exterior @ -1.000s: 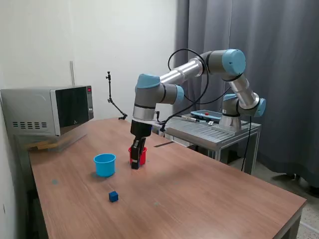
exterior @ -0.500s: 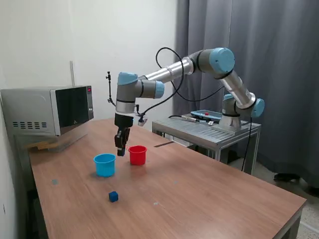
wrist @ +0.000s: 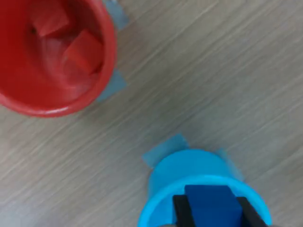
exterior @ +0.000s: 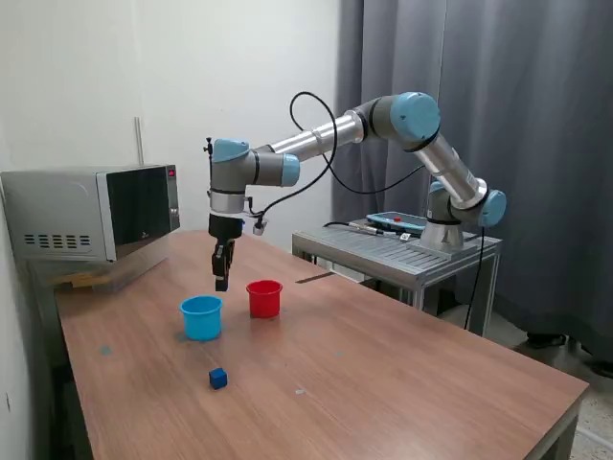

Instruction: Place red objects in the red bin, and blue objects in the blue bin.

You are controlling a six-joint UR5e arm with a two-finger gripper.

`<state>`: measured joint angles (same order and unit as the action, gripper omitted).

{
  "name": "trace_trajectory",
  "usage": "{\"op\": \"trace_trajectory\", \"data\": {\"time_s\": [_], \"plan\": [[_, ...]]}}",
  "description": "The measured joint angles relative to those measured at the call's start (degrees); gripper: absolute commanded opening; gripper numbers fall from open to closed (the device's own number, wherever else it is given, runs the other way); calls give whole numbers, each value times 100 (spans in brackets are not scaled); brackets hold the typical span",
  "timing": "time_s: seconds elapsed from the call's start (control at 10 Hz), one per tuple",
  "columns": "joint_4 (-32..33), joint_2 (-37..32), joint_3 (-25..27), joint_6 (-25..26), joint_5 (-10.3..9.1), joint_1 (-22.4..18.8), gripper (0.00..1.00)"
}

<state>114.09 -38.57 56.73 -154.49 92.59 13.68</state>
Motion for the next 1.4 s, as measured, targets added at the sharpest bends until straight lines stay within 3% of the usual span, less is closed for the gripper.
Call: {"op": "trace_trajectory", "data": {"time_s": [0.4,1.4], "plan": [[-1,27,-61,-420,-3,60,0],[30,346,-400,-802,-12,95,0]]}}
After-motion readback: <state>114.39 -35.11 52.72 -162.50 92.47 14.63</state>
